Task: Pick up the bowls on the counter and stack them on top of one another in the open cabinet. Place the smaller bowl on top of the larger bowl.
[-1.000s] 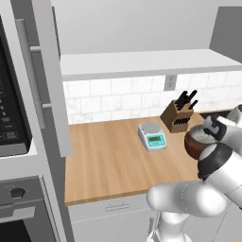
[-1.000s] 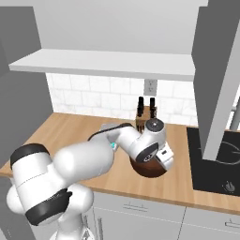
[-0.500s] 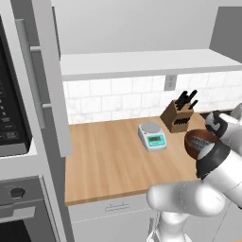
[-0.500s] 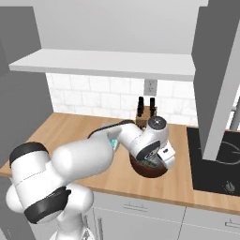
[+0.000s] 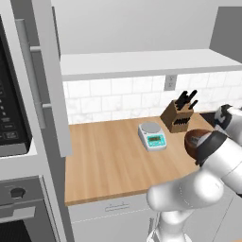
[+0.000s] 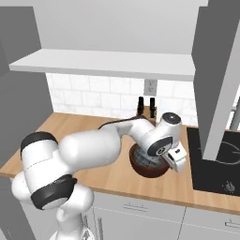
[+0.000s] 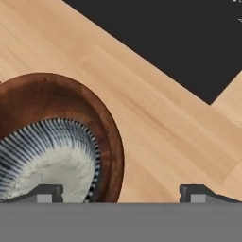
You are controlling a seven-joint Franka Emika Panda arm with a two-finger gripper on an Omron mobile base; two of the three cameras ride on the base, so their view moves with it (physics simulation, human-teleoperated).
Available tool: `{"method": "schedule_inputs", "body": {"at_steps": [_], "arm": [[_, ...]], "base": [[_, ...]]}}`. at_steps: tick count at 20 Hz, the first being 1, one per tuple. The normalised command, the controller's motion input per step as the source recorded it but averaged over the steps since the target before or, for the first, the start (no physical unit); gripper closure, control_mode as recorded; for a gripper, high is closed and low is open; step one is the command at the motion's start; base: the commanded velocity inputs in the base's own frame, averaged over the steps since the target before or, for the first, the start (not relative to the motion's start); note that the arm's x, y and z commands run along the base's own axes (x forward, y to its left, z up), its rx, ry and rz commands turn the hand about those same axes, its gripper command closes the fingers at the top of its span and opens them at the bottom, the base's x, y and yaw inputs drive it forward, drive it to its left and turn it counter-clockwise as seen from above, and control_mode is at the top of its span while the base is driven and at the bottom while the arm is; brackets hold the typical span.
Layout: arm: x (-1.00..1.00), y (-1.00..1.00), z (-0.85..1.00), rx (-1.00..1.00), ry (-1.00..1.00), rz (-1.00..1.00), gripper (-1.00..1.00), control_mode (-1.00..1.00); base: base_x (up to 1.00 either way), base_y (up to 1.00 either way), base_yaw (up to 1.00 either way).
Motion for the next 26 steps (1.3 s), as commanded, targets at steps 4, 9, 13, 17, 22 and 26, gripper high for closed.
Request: {"method": "schedule_inputs", "body": {"at_steps": [4, 9, 13, 17, 22, 26], "arm": [[0.00, 0.02, -0.68, 0.00, 0.00, 0.02, -1.00, -1.00], [0.14, 0.23, -0.62, 0.00, -0.01, 0.02, -1.00, -1.00], [0.44, 0.24, -0.56, 0.00, 0.00, 0.00, -1.00, -1.00], [0.27, 0.11, -0.29, 0.00, 0.00, 0.00, 1.00, -1.00], [0.00, 0.00, 0.04, 0.00, -0.01, 0.00, 1.00, -1.00], [-0.26, 0.08, 0.66, 0.01, -0.18, 0.00, 1.00, -1.00]], "base": [[0.00, 0.00, 0.00], [0.00, 0.00, 0.00], [0.00, 0.00, 0.00], [0.00, 0.00, 0.00], [0.00, 0.00, 0.00], [0.00, 0.00, 0.00]]}}
